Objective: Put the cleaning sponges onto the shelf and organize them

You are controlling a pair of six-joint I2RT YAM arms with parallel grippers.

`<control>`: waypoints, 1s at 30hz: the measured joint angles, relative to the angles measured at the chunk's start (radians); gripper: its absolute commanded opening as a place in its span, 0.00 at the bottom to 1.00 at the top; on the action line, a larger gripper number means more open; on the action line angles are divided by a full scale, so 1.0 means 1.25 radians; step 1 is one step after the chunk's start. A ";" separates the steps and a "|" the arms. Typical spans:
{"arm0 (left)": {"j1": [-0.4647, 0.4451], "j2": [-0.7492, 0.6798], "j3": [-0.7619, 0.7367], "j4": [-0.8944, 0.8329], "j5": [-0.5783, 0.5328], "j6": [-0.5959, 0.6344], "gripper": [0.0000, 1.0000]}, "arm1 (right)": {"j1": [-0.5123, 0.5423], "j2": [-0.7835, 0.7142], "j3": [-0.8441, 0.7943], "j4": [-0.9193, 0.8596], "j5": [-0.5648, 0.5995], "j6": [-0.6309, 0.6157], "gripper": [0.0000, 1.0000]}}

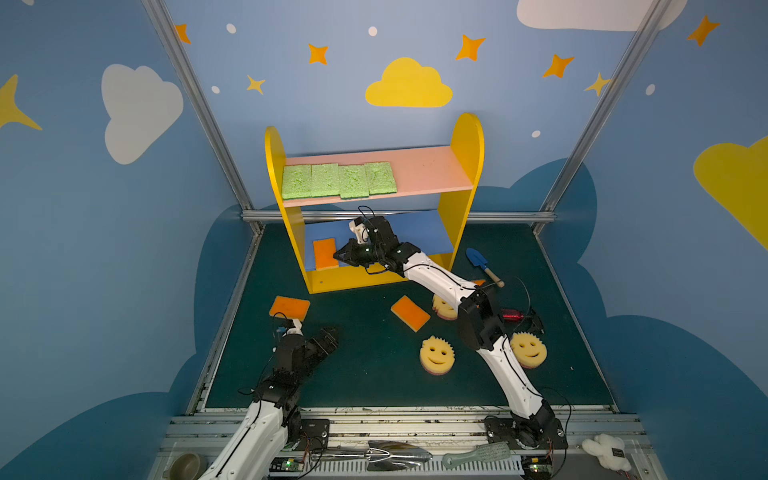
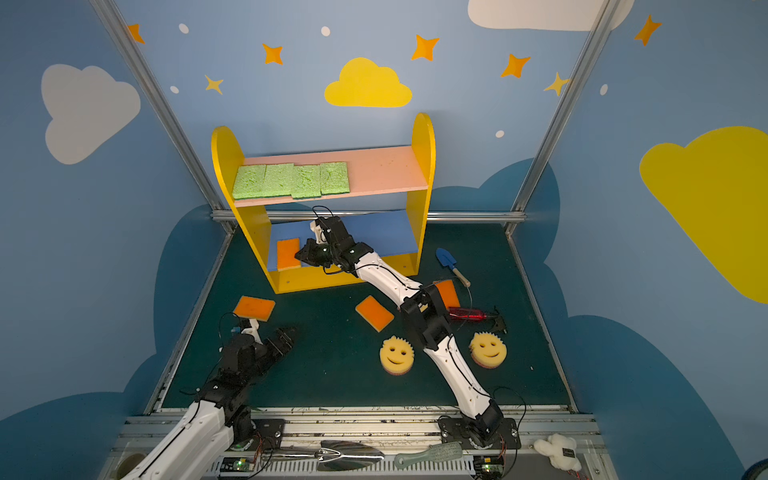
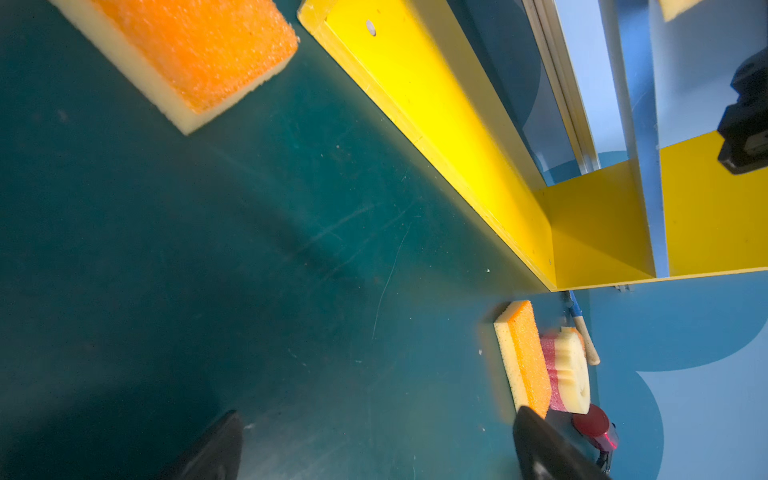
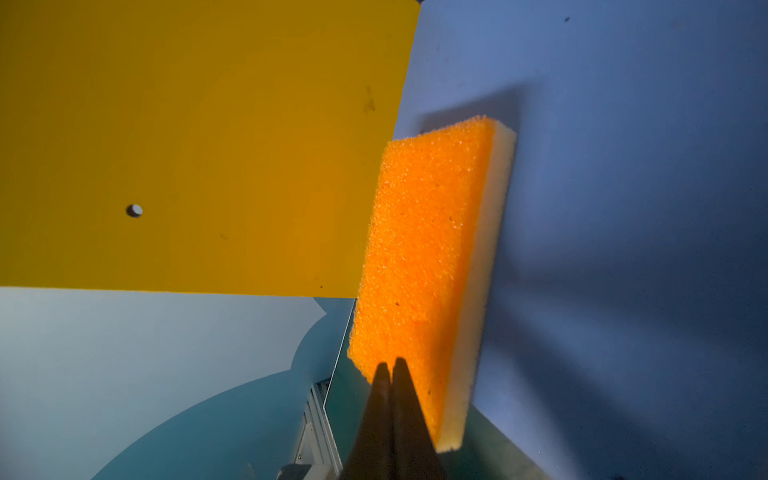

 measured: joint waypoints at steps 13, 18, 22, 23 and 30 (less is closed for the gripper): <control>0.000 0.000 0.000 0.004 0.000 0.001 1.00 | -0.005 0.068 0.086 -0.005 -0.015 0.025 0.00; 0.000 0.002 0.000 0.007 0.000 0.001 0.99 | -0.004 0.098 0.127 -0.005 -0.017 0.035 0.00; 0.000 0.009 0.000 0.013 0.000 0.001 0.99 | -0.002 0.116 0.151 0.000 -0.022 0.049 0.00; 0.000 0.011 0.000 0.014 0.000 0.001 1.00 | 0.000 0.119 0.154 0.002 -0.023 0.052 0.00; 0.000 0.018 0.000 0.016 0.001 0.001 1.00 | 0.001 0.121 0.155 0.012 -0.027 0.065 0.13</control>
